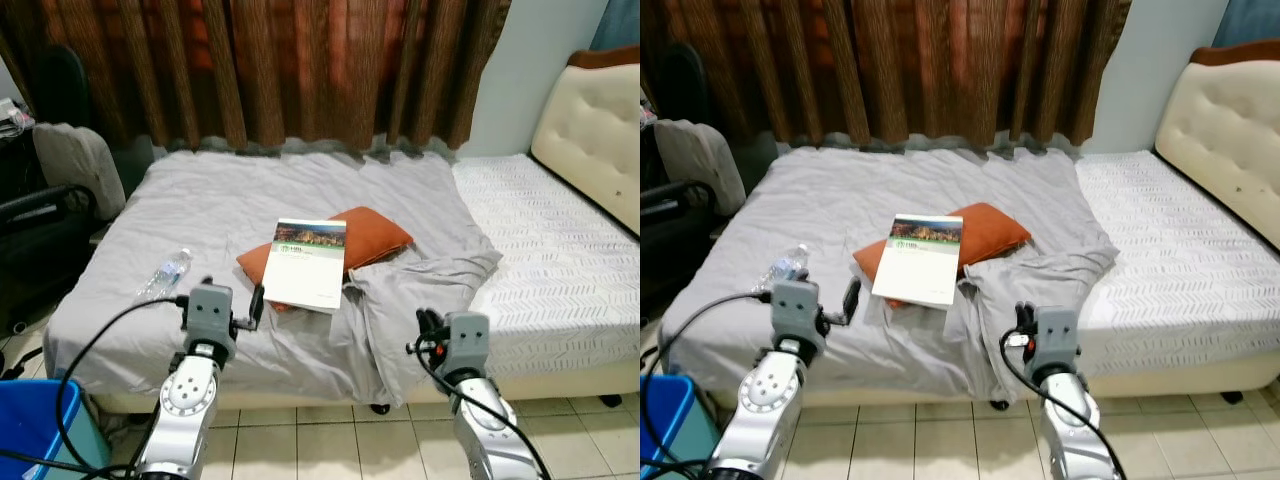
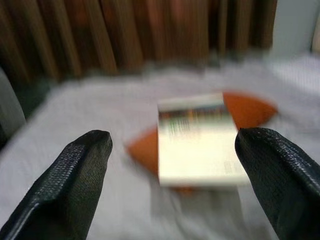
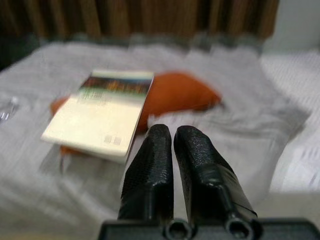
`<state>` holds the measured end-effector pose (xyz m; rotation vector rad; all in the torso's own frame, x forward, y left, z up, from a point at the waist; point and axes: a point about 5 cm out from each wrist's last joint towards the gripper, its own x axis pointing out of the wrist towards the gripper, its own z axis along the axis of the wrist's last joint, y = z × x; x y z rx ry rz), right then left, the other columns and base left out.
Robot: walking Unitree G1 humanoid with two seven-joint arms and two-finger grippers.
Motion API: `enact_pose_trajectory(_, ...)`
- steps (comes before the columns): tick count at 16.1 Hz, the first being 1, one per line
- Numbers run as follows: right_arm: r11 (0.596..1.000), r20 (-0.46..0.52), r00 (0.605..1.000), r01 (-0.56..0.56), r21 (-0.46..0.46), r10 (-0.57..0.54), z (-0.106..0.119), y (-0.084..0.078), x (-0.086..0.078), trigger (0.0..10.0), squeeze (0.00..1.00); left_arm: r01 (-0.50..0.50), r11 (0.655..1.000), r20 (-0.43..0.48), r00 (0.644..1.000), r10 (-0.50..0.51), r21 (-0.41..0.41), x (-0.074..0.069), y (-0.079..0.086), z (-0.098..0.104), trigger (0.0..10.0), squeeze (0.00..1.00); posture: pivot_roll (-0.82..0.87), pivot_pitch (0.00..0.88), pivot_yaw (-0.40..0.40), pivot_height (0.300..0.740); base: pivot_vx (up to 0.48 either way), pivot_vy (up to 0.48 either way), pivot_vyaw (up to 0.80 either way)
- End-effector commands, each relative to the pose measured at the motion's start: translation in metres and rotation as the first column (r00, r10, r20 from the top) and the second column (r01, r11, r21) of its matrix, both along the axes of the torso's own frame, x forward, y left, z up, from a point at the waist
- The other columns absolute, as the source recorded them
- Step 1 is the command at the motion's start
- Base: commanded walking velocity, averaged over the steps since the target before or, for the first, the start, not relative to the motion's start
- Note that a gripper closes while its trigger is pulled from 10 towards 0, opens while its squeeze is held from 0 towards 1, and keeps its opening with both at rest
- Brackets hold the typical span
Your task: Clean up the room
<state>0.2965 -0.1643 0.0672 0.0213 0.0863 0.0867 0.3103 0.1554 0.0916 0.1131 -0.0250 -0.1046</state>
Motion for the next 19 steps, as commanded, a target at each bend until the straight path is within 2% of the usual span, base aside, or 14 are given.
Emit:
enact_pose_trajectory(1,1.000,-0.054,0.998,-0.012,0.027,0.013,-0.0080,0.0018,0.0002,10.0,0.00,0.008,1.000,-0.115,0.993,-0.009,-0.012,-0.0026,-0.0030,-0.0188,10.0,0.00,-0.02,0.000,-0.016,0.740,0.000,0.000,0.00)
enact_pose_trajectory(7,0.999,-0.066,0.998,-0.020,0.036,0.022,-0.0095,0.0020,0.0020,10.0,0.00,0.017,1.000,-0.149,0.989,-0.017,-0.005,-0.0014,-0.0062,-0.0241,10.0,0.00,-0.02,0.000,-0.018,0.740,0.000,0.000,0.00)
enact_pose_trajectory(12,0.999,-0.068,0.997,-0.021,0.036,0.024,-0.0102,0.0019,0.0023,10.0,0.00,0.007,1.000,-0.127,0.992,-0.010,-0.020,-0.0011,-0.0040,-0.0215,10.0,0.00,-0.02,0.000,-0.018,0.740,0.000,0.000,0.00)
enact_pose_trajectory(19,0.999,-0.071,0.997,-0.022,0.035,0.025,-0.0107,0.0026,0.0020,10.0,0.00,-0.008,1.000,-0.128,0.992,0.005,-0.024,-0.0004,-0.0010,-0.0209,10.0,0.00,-0.02,0.000,-0.017,0.740,0.465,0.000,0.00)
